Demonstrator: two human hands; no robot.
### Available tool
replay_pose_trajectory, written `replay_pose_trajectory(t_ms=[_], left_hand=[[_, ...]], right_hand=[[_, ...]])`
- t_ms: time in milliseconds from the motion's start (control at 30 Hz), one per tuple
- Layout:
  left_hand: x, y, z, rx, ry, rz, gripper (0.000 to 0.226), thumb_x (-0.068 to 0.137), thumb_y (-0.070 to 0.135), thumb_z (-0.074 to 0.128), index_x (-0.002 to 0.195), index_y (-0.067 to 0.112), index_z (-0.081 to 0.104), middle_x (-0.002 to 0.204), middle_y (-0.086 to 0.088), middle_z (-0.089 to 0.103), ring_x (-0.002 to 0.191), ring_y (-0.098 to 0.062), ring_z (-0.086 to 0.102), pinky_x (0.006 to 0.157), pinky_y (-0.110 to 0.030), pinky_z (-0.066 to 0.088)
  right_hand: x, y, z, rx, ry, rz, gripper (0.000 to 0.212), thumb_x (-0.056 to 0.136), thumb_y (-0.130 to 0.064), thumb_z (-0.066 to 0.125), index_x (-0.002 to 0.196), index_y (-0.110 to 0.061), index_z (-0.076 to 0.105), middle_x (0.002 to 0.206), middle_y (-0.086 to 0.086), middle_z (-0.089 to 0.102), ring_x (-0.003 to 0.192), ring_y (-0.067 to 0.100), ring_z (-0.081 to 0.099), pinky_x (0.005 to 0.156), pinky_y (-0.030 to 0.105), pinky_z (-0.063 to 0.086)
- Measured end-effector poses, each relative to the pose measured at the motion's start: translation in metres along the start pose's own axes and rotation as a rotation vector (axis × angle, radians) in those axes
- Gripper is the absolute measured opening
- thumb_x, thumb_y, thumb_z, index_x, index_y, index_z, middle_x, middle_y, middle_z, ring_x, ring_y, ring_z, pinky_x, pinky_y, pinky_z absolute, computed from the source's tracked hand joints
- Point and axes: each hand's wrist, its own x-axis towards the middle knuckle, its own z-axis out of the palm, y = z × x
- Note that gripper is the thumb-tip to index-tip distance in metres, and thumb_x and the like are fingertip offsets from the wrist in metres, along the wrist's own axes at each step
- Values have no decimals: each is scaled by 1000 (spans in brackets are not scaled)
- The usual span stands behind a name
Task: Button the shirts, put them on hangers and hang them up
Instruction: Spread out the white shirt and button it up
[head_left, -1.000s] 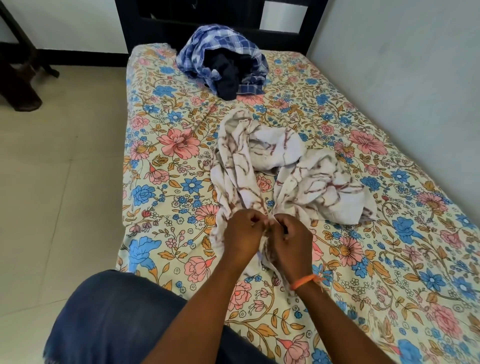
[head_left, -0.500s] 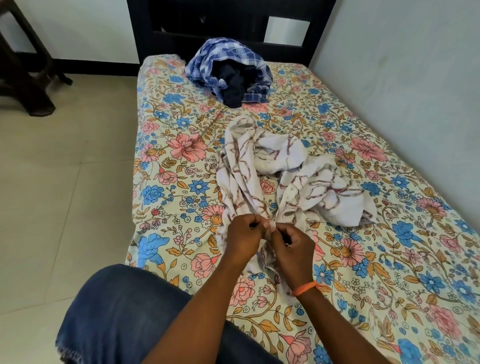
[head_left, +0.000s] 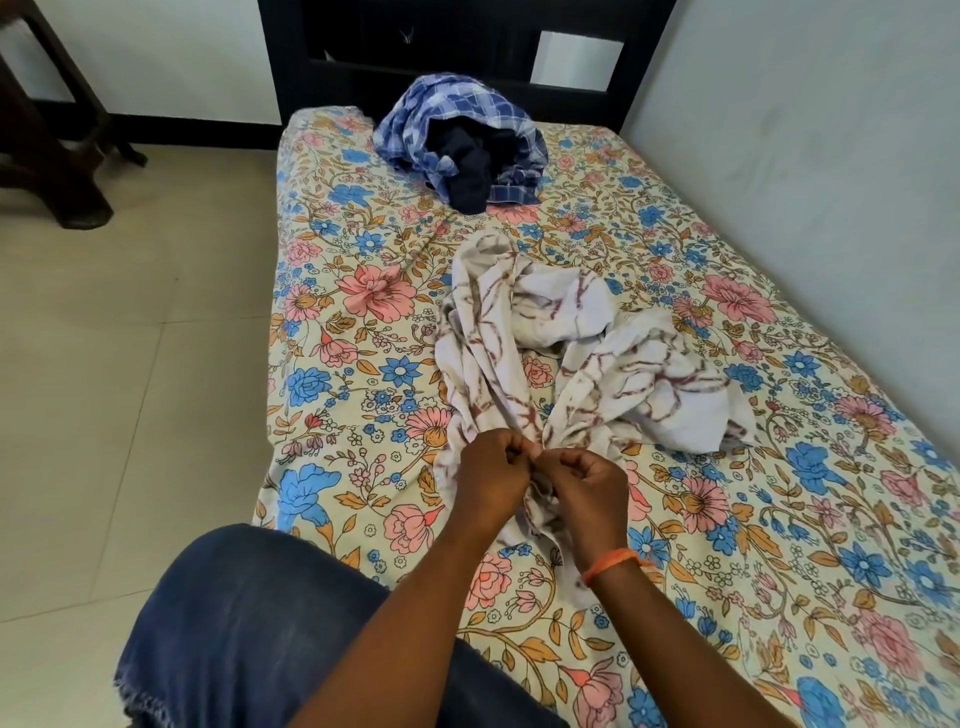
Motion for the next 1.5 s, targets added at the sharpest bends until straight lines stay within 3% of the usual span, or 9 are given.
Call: replay_pose_trajectory(t_ms=[200,367,467,700,867,1100,1200,1333,1500], left_hand=[[1,2,0,34,38,-29,11,92,15,63,82,20,65,75,12,63,72,-3,60,60,-10,39],[0,2,2,29,16,-16,11,91,17,63,81,21,67,76,11,66,77,-10,64,72,-26,50],[-1,1,2,-5,16,-2,14,90,15,64,79,22,68,74,11,67,72,-4,63,66,-19,47],[-2,0,-2,-89,-3,-18,15,89,12,65,79,16,74,76,4,72,74,-9,69,73,-22,53],[-3,0,-1,-152,26,-62,15,88,12,64,79,10,77,76,0,75,75,-12,71,76,-25,57],[-1,-3,-4,-121,-9,-45,8,87,12,69,86,10,77,78,-2,74,73,-11,70,70,-19,53],[-1,-3,-4,-118,-22,-38,9,89,12,68,88,10,77,81,-3,75,78,-14,71,75,-24,56],[-2,1,-6,-113,-30,-39,12,90,13,66,93,9,78,84,0,74,75,-3,68,67,-10,49],[-7,7,-6,-103,17,-65,18,85,13,65,71,14,76,71,0,74,64,-8,68,58,-15,51]], right_hand=[[14,7,0,22,-22,163,21,91,-14,66,74,-2,66,53,8,52,49,20,44,48,26,40],[5,15,0,9,-90,63,21,98,-16,58,85,-2,66,66,14,60,61,22,52,59,34,44],[5,17,2,-117,-10,-82,13,94,-16,64,83,-11,70,75,7,68,69,21,62,66,34,50],[1,15,5,-246,94,-251,10,89,-9,70,88,-20,69,90,0,67,84,11,64,68,2,40],[-4,15,5,-181,83,-285,11,88,-8,71,85,-19,70,87,-2,69,84,11,66,69,8,46],[0,18,-1,116,17,-65,15,88,-4,66,93,-8,79,81,9,76,82,31,72,76,40,59],[0,15,-5,137,-32,-55,12,84,-3,72,92,-9,80,82,9,77,82,30,73,76,40,59],[0,13,-6,90,-43,-78,7,81,-10,79,88,-11,80,80,6,77,79,25,74,74,37,60],[0,13,-2,-50,16,-176,10,81,-7,78,81,-17,77,70,-2,74,67,13,71,62,22,56]])
